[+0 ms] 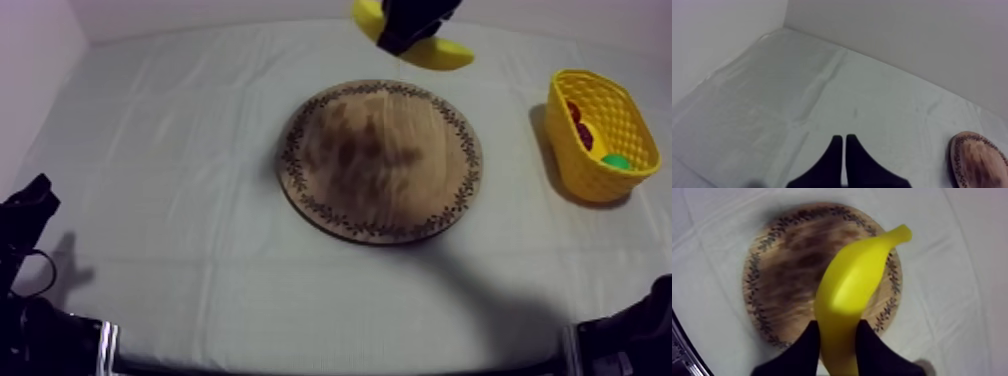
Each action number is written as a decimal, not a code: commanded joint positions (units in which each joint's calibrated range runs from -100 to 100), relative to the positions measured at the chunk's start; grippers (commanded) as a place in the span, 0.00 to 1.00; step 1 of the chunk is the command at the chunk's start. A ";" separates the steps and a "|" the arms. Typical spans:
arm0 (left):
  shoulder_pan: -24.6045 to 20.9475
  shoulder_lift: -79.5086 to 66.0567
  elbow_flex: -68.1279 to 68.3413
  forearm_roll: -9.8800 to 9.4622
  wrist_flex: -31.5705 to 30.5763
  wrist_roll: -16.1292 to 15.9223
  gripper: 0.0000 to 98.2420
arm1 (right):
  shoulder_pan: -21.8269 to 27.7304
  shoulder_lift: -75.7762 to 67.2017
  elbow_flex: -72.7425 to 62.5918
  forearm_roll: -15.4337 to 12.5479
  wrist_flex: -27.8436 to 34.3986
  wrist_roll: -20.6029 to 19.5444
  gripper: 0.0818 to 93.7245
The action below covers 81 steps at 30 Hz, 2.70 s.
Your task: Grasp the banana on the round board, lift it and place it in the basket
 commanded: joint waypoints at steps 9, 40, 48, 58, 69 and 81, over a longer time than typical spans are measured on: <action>-0.02 0.02 0.03 -0.01 0.01 -0.01 0.00 | 12.19 -3.73 2.94 -0.61 -0.86 -0.08 0.16; -0.02 0.02 0.03 -0.01 0.01 -0.01 0.00 | 35.82 -14.25 22.07 1.29 -4.32 1.56 0.17; -0.02 0.02 0.03 -0.01 0.01 -0.01 0.00 | 36.82 -7.70 24.90 2.05 -8.45 0.92 0.16; -0.02 0.02 0.03 -0.01 0.01 -0.01 0.00 | 36.75 1.44 29.43 1.91 -14.24 0.30 0.20; -0.02 0.02 0.03 -0.01 0.01 -0.01 0.00 | 35.55 5.75 28.34 2.09 -16.15 -0.96 0.60; -0.02 0.02 0.03 -0.01 0.01 -0.01 0.00 | 34.96 3.98 26.87 1.32 -16.20 -1.41 0.89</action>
